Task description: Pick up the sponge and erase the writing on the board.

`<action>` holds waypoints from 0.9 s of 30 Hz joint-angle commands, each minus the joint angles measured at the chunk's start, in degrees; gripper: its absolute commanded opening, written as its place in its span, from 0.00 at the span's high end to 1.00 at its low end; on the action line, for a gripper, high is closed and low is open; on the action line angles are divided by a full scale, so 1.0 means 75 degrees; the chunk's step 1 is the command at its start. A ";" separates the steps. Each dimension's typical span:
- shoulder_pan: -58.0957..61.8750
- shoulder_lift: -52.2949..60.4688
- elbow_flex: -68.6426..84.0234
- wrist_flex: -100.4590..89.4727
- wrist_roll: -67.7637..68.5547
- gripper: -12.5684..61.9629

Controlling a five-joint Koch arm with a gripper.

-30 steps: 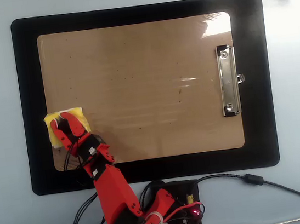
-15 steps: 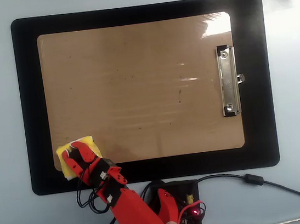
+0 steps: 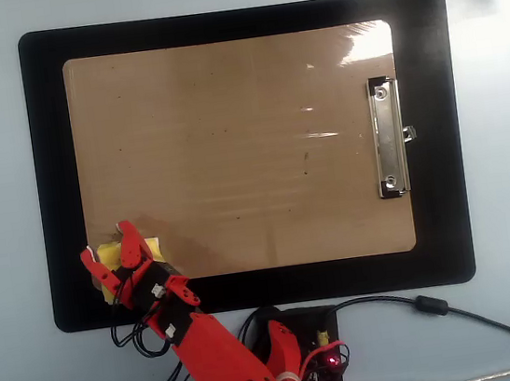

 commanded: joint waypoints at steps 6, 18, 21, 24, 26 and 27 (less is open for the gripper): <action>0.2086 0.1406 -0.0352 0.0223 0.1172 0.39; 0.7559 0.5051 -0.1758 1.3934 0.7102 0.39; 0.7957 0.5051 -0.0867 1.3934 0.7078 0.39; 0.8016 0.4980 0.0281 1.3301 0.6973 0.38; 0.8039 0.4969 0.0961 1.2480 0.6973 0.38; 0.8098 0.4969 0.1008 1.2492 0.6926 0.38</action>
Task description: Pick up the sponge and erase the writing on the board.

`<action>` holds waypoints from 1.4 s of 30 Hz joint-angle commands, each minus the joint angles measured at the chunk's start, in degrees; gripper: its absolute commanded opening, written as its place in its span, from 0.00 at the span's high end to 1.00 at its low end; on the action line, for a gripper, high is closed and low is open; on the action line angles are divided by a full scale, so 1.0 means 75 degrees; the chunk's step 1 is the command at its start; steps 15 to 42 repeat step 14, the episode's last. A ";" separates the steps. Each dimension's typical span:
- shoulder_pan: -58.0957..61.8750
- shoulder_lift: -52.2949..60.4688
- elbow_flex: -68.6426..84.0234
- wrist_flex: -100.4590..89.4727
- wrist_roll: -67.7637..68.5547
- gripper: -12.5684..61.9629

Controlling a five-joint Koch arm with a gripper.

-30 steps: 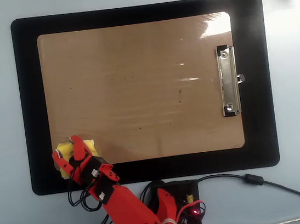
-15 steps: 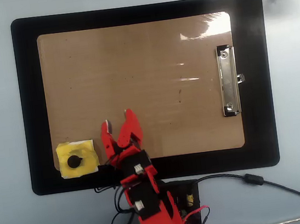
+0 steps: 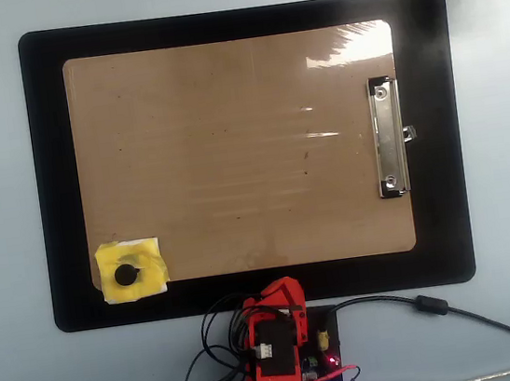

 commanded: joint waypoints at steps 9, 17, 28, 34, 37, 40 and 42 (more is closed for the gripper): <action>0.0973 0.0152 -0.0023 0.0129 -0.0469 0.37; 0.0973 0.0164 -0.0023 0.0129 -0.0469 0.37; 0.0973 0.0164 -0.0023 0.0129 -0.0469 0.37; 0.0973 0.0164 -0.0023 0.0129 -0.0469 0.37; 0.0973 0.0164 -0.0023 0.0129 -0.0469 0.37; 0.0973 0.0164 -0.0023 0.0129 -0.0469 0.37; 0.0973 0.0164 -0.0023 0.0129 -0.0469 0.37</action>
